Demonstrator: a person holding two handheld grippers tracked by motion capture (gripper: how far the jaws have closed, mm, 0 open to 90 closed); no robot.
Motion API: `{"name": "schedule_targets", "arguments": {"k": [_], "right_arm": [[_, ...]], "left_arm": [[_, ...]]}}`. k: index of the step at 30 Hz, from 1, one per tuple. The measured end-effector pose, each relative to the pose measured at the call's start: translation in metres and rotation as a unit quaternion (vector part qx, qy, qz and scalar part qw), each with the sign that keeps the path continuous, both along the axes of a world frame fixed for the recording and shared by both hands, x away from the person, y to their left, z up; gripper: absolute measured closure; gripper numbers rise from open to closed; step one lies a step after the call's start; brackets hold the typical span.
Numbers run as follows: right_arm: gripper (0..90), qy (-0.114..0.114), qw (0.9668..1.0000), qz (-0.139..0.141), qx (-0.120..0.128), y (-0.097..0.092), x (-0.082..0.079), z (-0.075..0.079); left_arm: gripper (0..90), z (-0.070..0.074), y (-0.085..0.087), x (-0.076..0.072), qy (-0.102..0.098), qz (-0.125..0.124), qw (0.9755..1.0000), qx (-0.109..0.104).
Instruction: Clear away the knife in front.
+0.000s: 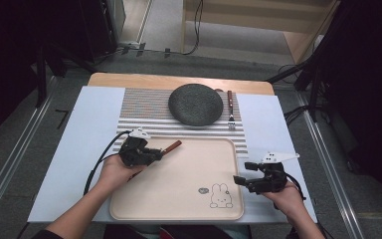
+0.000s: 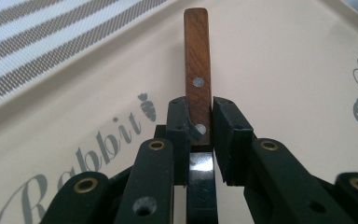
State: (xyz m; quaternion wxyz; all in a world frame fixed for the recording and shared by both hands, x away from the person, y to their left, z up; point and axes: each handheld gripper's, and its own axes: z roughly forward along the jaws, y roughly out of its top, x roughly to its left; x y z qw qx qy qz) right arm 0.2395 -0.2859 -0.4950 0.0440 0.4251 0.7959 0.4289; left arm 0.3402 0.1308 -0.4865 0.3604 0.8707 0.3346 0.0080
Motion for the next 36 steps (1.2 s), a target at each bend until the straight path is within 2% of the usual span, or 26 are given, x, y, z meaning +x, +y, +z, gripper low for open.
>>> {"name": "schedule_targets", "arguments": {"k": [4,9,10,11,13,18,22,25,29,31,36], "right_arm": [[19.9,0.0,1.0,0.0,0.0,0.0,0.0,0.0],[19.9,0.0,1.0,-0.001,-0.001,0.0,0.0,0.0],[19.9,0.001,1.0,-0.001,-0.001,0.0,0.0,0.0],[19.9,0.001,1.0,-0.001,-0.001,0.0,0.0,0.0],[19.9,0.002,1.0,-0.001,0.0,0.0,0.0,0.0],[19.9,0.001,1.0,0.0,-0.002,0.0,0.0,0.0],[19.9,0.002,1.0,0.001,-0.002,0.0,0.0,0.0],[19.9,0.001,1.0,0.001,-0.003,0.0,0.0,-0.001],[19.9,0.001,1.0,0.001,-0.005,0.0,0.0,-0.001],[19.9,0.001,1.0,-0.001,-0.004,0.0,0.0,-0.001],[19.9,0.001,1.0,-0.001,-0.004,0.0,0.0,-0.001]], "left_arm": [[77.4,-0.006,-0.002,0.0,0.003,-0.007,0.9998,0.016],[74.9,-0.007,-0.001,0.002,0.013,-0.008,0.9999,0.006],[68.2,-0.007,-0.001,0.002,0.017,-0.01,0.9998,0.005],[68.2,-0.006,-0.001,0.002,0.02,-0.01,0.9997,0.003],[62.5,-0.006,0.0,0.002,0.024,-0.011,0.9997,-0.001],[43.7,0.001,-0.002,0.002,0.014,-0.009,0.9998,-0.009],[38.8,0.009,-0.006,0.001,0.004,-0.019,0.9995,-0.027],[36.7,0.014,-0.011,0.002,0.003,-0.028,0.9989,-0.037],[34.4,0.017,-0.021,0.003,-0.003,-0.038,0.9987,-0.034],[34.5,0.017,-0.026,0.004,0.0,-0.041,0.9984,-0.039],[35.3,0.017,-0.037,0.009,-0.005,-0.054,0.9982,-0.025]]}}
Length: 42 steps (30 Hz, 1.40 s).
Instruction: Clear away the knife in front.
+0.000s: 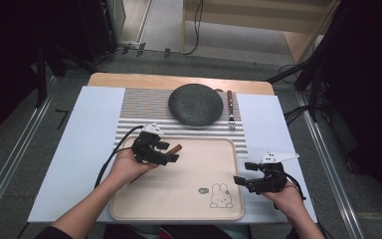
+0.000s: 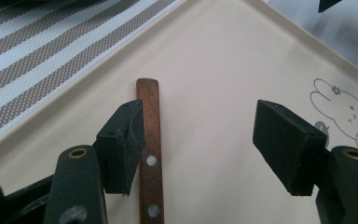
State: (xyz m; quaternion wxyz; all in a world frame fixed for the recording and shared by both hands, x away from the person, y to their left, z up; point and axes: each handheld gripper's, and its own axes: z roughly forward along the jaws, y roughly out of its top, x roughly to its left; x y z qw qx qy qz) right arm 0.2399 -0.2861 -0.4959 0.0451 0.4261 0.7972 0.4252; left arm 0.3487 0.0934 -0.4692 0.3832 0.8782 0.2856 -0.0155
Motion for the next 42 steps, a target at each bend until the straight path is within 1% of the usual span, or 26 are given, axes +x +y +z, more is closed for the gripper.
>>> {"name": "schedule_targets", "arguments": {"k": [4,5,6,7,8,9,10,12,13,14,15,16,17,18,19,21,22,26,31,33,35,41,42], "right_arm": [[19.9,-0.001,1.0,0.001,-0.001,0.0,0.0,0.0],[19.9,0.0,1.0,0.0,-0.001,0.0,0.0,0.0],[19.9,0.0,1.0,0.0,0.0,0.0,0.0,0.0],[19.9,0.0,1.0,0.0,0.0,0.0,0.0,0.0],[19.9,-0.001,1.0,0.001,-0.001,0.0,0.0,0.0],[19.9,-0.001,1.0,0.001,-0.001,0.0,0.0,0.0],[19.9,-0.001,1.0,0.001,-0.001,0.0,0.0,0.0],[19.9,0.0,1.0,0.0,-0.001,0.0,0.0,0.0],[19.9,0.0,1.0,0.0,-0.001,0.0,0.0,0.0],[19.9,-0.001,1.0,0.0,0.0,0.0,0.0,0.0],[19.9,-0.001,1.0,0.0,0.0,0.0,0.0,0.0],[19.9,-0.001,1.0,0.0,0.0,0.0,0.0,0.0],[19.9,-0.001,1.0,0.0,0.0,0.0,0.0,0.0],[19.9,0.0,1.0,0.0,0.0,0.0,0.0,0.0],[19.9,0.0,1.0,0.001,0.0,0.0,0.0,0.0],[19.9,0.0,1.0,0.0,0.001,0.0,0.0,0.0],[19.9,0.0,1.0,0.0,0.001,0.0,0.0,0.0],[19.9,0.0,1.0,0.001,0.001,0.0,0.0,0.0],[19.9,-0.001,1.0,0.001,0.001,0.0,0.0,0.0],[19.9,0.0,1.0,0.0,0.002,0.0,-0.001,0.0],[19.9,0.0,1.0,0.0,0.002,0.0,-0.001,0.0],[19.9,0.0,1.0,0.0,0.003,0.0,-0.001,0.0],[19.9,0.0,1.0,0.0,0.003,0.0,-0.001,0.0]], "left_arm": [[40.0,-0.002,-0.007,0.004,0.008,-0.002,1.0,0.006],[40.4,-0.003,-0.008,0.005,0.008,-0.001,0.9999,0.006],[44.8,-0.004,-0.01,0.006,0.011,0.0,0.9999,0.006],[44.8,-0.005,-0.012,0.007,0.013,0.002,0.9999,0.002],[48.8,-0.006,-0.014,0.008,0.013,-0.001,0.9999,0.006],[48.8,-0.007,-0.015,0.008,0.01,-0.002,0.9999,0.011],[53.2,-0.007,-0.017,0.008,-0.001,-0.005,0.9999,0.016],[71.4,-0.009,-0.021,0.008,-0.018,-0.007,0.9995,0.024],[71.4,-0.009,-0.022,0.009,-0.02,-0.012,0.9993,0.029],[77.0,-0.01,-0.023,0.011,-0.02,-0.013,0.9992,0.033],[87.5,-0.011,-0.024,0.012,-0.022,-0.015,0.999,0.035],[87.5,-0.013,-0.024,0.013,-0.024,-0.017,0.999,0.035],[90.0,-0.015,-0.025,0.014,-0.024,-0.018,0.9987,0.04],[90.0,-0.017,-0.026,0.015,-0.019,-0.021,0.9986,0.045],[90.0,-0.019,-0.028,0.016,-0.018,-0.023,0.9983,0.051],[90.0,-0.022,-0.03,0.017,-0.02,-0.027,0.9978,0.057],[90.0,-0.024,-0.032,0.017,-0.02,-0.025,0.9978,0.059],[90.0,-0.027,-0.034,0.019,-0.023,-0.022,0.9979,0.056],[90.0,-0.027,-0.032,0.022,-0.027,-0.01,0.998,0.057],[90.0,-0.026,-0.03,0.023,-0.025,-0.005,0.998,0.058],[90.0,-0.026,-0.027,0.025,-0.028,0.0,0.9978,0.061],[90.0,-0.025,-0.019,0.031,-0.021,0.014,0.9978,0.061],[90.0,-0.025,-0.018,0.031,-0.023,0.018,0.9976,0.063]]}}
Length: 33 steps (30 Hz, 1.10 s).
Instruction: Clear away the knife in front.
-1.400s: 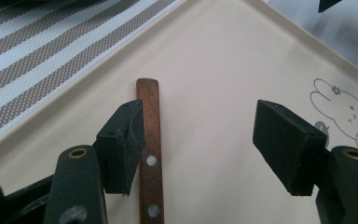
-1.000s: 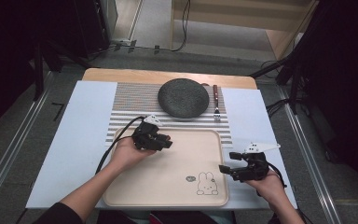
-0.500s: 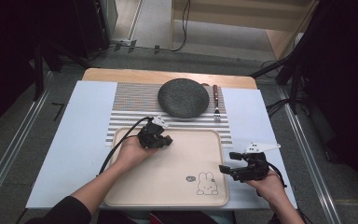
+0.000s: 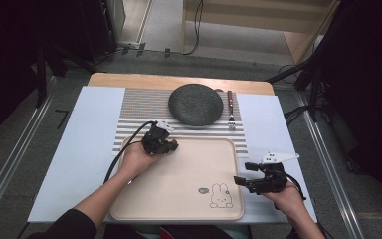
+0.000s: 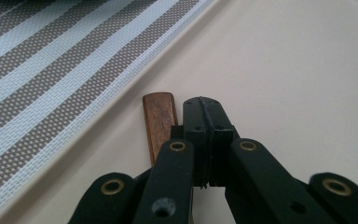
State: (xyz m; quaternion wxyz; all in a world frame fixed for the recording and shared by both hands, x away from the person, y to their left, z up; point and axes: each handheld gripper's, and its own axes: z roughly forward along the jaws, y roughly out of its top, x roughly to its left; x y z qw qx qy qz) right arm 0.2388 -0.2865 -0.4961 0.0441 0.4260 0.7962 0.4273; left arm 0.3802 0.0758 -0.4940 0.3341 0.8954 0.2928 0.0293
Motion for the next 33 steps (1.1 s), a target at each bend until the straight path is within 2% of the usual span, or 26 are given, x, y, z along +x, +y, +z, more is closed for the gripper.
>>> {"name": "schedule_targets", "arguments": {"k": [14,19,33], "right_arm": [[19.9,0.0,1.0,0.001,-0.001,0.0,0.0,0.0],[19.9,0.0,1.0,0.003,-0.002,0.0,0.0,0.0],[19.9,0.001,1.0,0.002,-0.002,0.0,-0.001,0.001]], "left_arm": [[90.0,0.001,0.021,0.007,0.008,0.027,0.9996,-0.002],[90.0,0.001,0.031,0.007,0.015,0.04,0.9991,-0.009],[90.0,0.004,0.061,0.006,0.018,0.056,0.9983,0.003]]}}
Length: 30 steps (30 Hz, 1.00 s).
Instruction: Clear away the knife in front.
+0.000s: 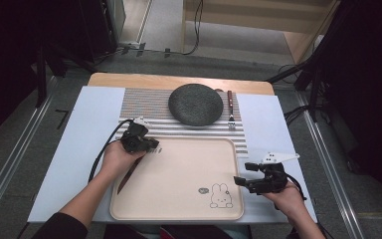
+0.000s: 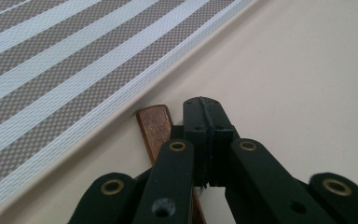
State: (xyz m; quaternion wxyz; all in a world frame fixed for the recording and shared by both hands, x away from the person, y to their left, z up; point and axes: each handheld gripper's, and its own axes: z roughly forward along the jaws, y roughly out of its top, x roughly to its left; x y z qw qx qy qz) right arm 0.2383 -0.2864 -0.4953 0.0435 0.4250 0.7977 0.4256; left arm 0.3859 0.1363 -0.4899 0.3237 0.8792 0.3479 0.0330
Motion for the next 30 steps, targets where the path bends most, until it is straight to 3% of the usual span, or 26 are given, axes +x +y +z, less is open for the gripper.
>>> {"name": "schedule_targets", "arguments": {"k": [21,30], "right_arm": [[19.9,0.0,1.0,0.001,-0.002,0.001,0.0,0.0],[19.9,-0.002,1.0,0.001,0.0,0.0,0.0,0.0]], "left_arm": [[89.9,0.002,0.04,-0.005,0.012,0.023,0.9997,-0.002],[84.7,0.005,0.044,-0.007,0.014,0.019,0.9994,-0.027]]}}
